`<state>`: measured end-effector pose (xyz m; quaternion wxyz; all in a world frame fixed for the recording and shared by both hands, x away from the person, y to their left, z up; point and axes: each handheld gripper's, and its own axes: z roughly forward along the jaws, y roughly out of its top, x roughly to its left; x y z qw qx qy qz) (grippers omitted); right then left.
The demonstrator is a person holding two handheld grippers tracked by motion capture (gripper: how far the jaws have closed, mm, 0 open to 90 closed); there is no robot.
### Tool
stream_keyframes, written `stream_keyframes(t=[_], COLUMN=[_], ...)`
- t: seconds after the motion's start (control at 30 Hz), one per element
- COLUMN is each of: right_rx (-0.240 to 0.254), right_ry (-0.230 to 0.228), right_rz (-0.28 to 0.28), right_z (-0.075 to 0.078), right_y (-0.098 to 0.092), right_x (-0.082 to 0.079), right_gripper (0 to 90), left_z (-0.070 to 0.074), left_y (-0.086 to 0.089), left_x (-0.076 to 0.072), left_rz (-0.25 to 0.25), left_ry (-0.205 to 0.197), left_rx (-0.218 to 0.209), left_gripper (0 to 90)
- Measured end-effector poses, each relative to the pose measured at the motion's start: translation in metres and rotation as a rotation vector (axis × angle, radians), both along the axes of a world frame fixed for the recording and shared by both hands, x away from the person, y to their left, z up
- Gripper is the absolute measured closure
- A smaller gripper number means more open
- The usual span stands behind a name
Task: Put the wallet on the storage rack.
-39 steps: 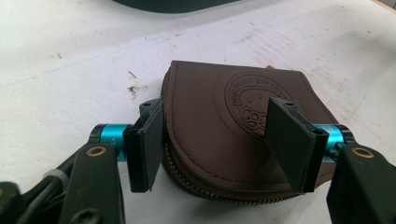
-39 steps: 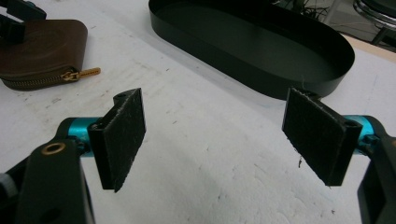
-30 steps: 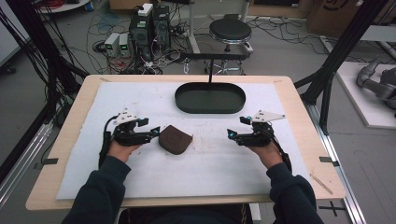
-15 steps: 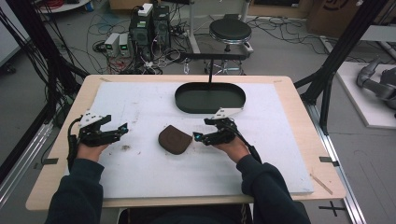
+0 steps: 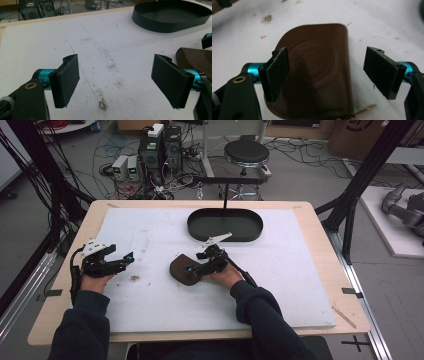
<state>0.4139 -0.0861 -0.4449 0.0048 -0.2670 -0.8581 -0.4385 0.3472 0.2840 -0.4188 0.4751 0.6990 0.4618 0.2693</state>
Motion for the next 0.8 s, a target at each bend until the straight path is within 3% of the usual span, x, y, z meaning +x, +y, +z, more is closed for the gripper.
stream_keyframes(t=[0.07, 0.23, 0.33, 0.4, 0.43, 0.57, 0.7, 0.8], right_rx=[-0.014, -0.001, -0.013, -0.016, -0.009, -0.072, -0.093, -0.097], right_ry=[0.008, 0.088, 0.089, 0.095, 0.126, 0.168, 0.171, 0.131], right_rz=[0.017, 0.048, 0.073, 0.076, 0.086, 0.071, 0.053, 0.044], right_z=[-0.003, -0.007, -0.007, -0.006, -0.005, 0.003, 0.006, 0.011], right_y=[0.003, 0.002, 0.002, 0.002, 0.002, 0.006, 0.007, 0.006], right_x=[0.002, 0.010, 0.012, 0.011, 0.012, 0.013, 0.012, 0.009], right_gripper=[19.3, 19.5, 20.0, 25.2, 30.3, 35.6, 40.1, 47.8], left_z=[0.000, -0.001, -0.002, -0.002, -0.002, -0.003, -0.004, -0.004], left_y=[0.000, -0.001, -0.003, -0.005, -0.005, -0.006, -0.006, -0.006], left_x=[0.000, 0.000, 0.001, 0.001, 0.002, 0.002, 0.002, 0.002], left_rz=[-0.001, -0.004, -0.013, -0.016, -0.020, -0.020, -0.020, -0.019], left_ry=[-0.002, 0.006, 0.009, 0.011, 0.013, 0.021, 0.023, 0.027], left_rx=[-0.001, 0.001, 0.007, 0.009, 0.014, 0.017, 0.018, 0.017], left_gripper=[22.7, 22.8, 23.1, 23.3, 23.3, 23.4, 23.6, 23.6])
